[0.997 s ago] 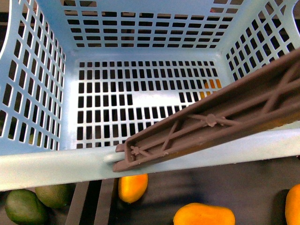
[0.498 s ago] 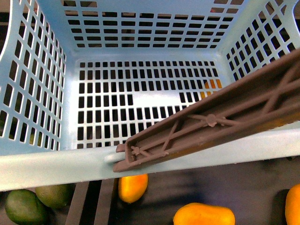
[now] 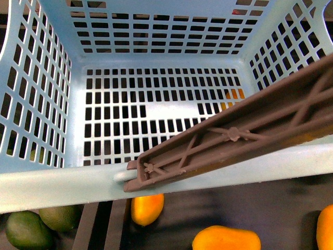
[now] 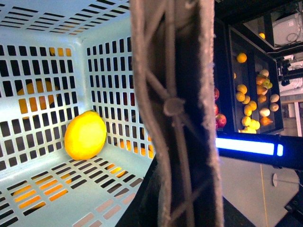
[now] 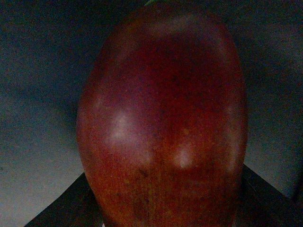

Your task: Pick lemon and mango into basket

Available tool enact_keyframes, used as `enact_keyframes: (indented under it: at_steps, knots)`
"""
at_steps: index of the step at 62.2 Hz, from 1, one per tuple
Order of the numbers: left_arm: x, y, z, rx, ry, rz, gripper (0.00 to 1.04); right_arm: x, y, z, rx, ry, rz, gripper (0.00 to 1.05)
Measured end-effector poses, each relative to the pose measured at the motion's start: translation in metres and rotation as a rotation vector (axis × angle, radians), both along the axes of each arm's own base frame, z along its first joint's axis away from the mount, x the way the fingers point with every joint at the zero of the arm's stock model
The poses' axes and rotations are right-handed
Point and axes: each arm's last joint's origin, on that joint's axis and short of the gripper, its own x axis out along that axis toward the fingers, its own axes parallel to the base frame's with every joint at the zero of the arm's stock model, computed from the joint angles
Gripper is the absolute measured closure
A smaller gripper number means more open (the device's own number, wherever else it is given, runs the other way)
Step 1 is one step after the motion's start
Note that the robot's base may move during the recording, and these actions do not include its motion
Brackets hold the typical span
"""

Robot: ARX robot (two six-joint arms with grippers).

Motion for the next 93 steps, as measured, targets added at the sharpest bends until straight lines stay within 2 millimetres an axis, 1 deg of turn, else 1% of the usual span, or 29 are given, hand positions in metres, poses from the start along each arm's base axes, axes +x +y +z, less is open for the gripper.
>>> enact_keyframes:
  at_steps: [6,8,9,10,14,15,19,20,23,24,30,31,34,35,39,43,49,54,57,62,64,68,71,79,86,88,90,91,93]
  knots:
    - [0.000,0.000,0.000,0.000,0.000,0.000,1.00,-0.008,-0.004,0.026,0.059,-0.086,-0.036,0.45]
    - [0.000,0.000,0.000,0.000,0.000,0.000,1.00,-0.014,-0.005,0.043,0.097,-0.142,-0.047,0.45]
    - [0.000,0.000,0.000,0.000,0.000,0.000,1.00,-0.014,-0.005,0.045,0.100,-0.149,-0.047,0.45]
    - [0.000,0.000,0.000,0.000,0.000,0.000,1.00,-0.017,-0.004,0.053,0.117,-0.171,-0.049,0.45]
    - [0.000,0.000,0.000,0.000,0.000,0.000,1.00,-0.024,-0.003,0.069,0.152,-0.219,-0.056,0.45]
    - [0.000,0.000,0.000,0.000,0.000,0.000,1.00,-0.028,-0.002,0.077,0.165,-0.243,-0.056,0.45]
    - [0.000,0.000,0.000,0.000,0.000,-0.001,1.00,-0.036,0.000,0.092,0.196,-0.287,-0.060,0.45]
    - [0.000,0.000,0.000,0.000,0.000,-0.001,1.00,-0.041,0.001,0.100,0.212,-0.308,-0.068,0.45]
    - [0.000,0.000,0.000,0.000,0.000,-0.001,1.00,-0.047,0.003,0.111,0.228,-0.339,-0.077,0.45]
    - [0.000,0.000,0.000,0.000,0.000,-0.001,1.00,-0.052,0.004,0.119,0.237,-0.359,-0.085,0.45]
    - [0.000,0.000,0.000,0.000,0.000,0.000,1.00,-0.067,0.008,0.147,0.258,-0.433,-0.111,0.45]
    - [0.000,0.000,0.000,0.000,0.000,0.000,1.00,-0.071,0.010,0.155,0.260,-0.456,-0.115,0.45]
    - [0.000,0.000,0.000,0.000,0.000,0.000,1.00,-0.078,0.013,0.167,0.271,-0.492,-0.129,0.45]
    - [0.000,0.000,0.000,0.000,0.000,0.000,1.00,-0.082,0.014,0.175,0.274,-0.518,-0.135,0.45]
    - [0.000,0.000,0.000,0.000,0.000,0.000,1.00,-0.089,0.019,0.192,0.278,-0.568,-0.144,0.45]
    - [0.000,0.000,0.000,0.000,0.000,0.000,1.00,-0.100,0.028,0.217,0.297,-0.646,-0.151,0.45]
    - [0.000,0.000,0.000,0.000,0.000,0.000,1.00,-0.118,0.052,0.260,0.339,-0.778,-0.140,0.45]
    - [0.000,0.000,0.000,0.000,0.000,-0.001,1.00,-0.128,0.079,0.281,0.380,-0.833,-0.107,0.45]
    - [0.000,0.000,0.000,0.000,0.000,-0.001,1.00,-0.131,0.096,0.287,0.399,-0.846,-0.086,0.45]
    - [0.000,0.000,0.000,0.000,0.000,0.000,1.00,-0.130,0.122,0.291,0.410,-0.843,-0.052,0.45]
    - [0.000,0.000,0.000,0.000,0.000,0.000,1.00,-0.129,0.128,0.291,0.410,-0.840,-0.046,0.45]
    - [0.000,0.000,0.000,0.000,0.000,0.000,1.00,-0.127,0.151,0.288,0.412,-0.817,-0.014,0.45]
    - [0.000,0.000,0.000,0.000,0.000,0.000,1.00,-0.126,0.161,0.286,0.411,-0.801,0.005,0.45]
    - [0.000,0.000,0.000,0.000,0.000,0.000,1.00,-0.124,0.183,0.279,0.401,-0.765,0.041,0.45]
    - [0.000,0.000,0.000,0.000,0.001,0.000,1.00,-0.122,0.194,0.274,0.391,-0.745,0.048,0.45]
    - [0.000,0.000,0.000,0.000,0.001,0.000,1.00,-0.122,0.196,0.273,0.385,-0.740,0.049,0.42]
    - [0.000,0.000,0.000,0.000,0.000,0.000,1.00,-0.121,0.198,0.272,0.381,-0.734,0.046,0.35]
    - [0.000,0.000,0.000,0.000,0.000,0.000,1.00,-0.121,0.198,0.272,0.379,-0.733,0.045,0.34]
    - [0.000,0.000,0.000,-0.001,0.000,-0.001,1.00,-0.121,0.199,0.271,0.375,-0.732,0.040,0.29]
